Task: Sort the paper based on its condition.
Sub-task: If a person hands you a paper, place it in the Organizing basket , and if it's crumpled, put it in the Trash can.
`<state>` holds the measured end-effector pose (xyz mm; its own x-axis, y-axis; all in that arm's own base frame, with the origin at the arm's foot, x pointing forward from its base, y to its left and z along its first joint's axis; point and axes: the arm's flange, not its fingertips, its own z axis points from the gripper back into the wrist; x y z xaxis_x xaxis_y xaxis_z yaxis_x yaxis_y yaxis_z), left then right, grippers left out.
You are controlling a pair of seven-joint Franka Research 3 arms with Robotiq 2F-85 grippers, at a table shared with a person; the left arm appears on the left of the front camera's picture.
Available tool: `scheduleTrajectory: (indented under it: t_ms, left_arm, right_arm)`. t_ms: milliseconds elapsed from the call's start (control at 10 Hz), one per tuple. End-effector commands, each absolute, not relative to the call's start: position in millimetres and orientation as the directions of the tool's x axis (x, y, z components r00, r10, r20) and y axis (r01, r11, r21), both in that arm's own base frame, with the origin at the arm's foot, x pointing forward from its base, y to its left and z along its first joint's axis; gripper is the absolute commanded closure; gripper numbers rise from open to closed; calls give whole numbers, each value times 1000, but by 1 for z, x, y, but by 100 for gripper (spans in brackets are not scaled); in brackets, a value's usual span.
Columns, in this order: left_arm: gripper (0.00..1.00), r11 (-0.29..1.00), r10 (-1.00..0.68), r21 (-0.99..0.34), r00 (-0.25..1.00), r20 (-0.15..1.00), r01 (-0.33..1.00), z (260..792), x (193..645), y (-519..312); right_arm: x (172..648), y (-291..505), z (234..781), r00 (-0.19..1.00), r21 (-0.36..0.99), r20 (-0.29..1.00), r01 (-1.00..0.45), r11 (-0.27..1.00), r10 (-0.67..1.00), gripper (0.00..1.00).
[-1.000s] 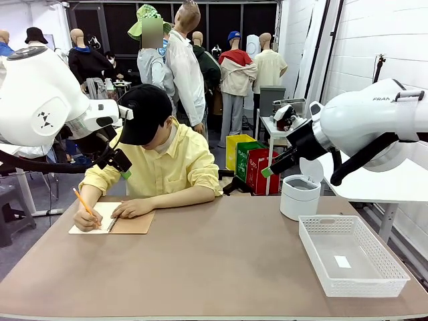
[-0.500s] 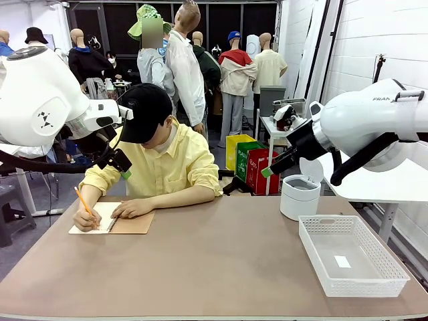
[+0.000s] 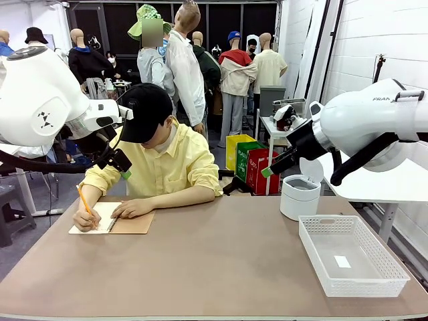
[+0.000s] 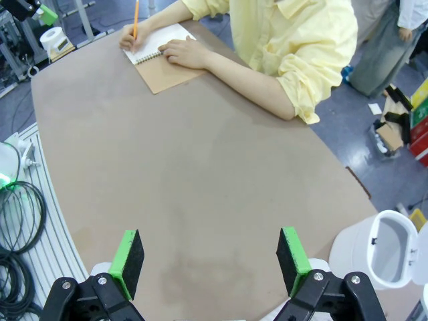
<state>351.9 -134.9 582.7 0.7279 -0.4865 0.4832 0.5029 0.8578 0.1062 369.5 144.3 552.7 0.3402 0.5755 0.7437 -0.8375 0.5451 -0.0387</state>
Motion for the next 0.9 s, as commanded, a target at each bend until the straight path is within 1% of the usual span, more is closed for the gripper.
scheduleTrajectory:
  t_ms: [0,800]
  left_arm:
    - [0,857,-487,106,724,488,505,583,352,-135]
    - [0,857,-487,106,724,488,505,583,352,-135]
  right_arm:
    - [371,145,551,344,-20,750,-842,540,565,0]
    - [371,145,551,344,-20,750,-842,540,565,0]
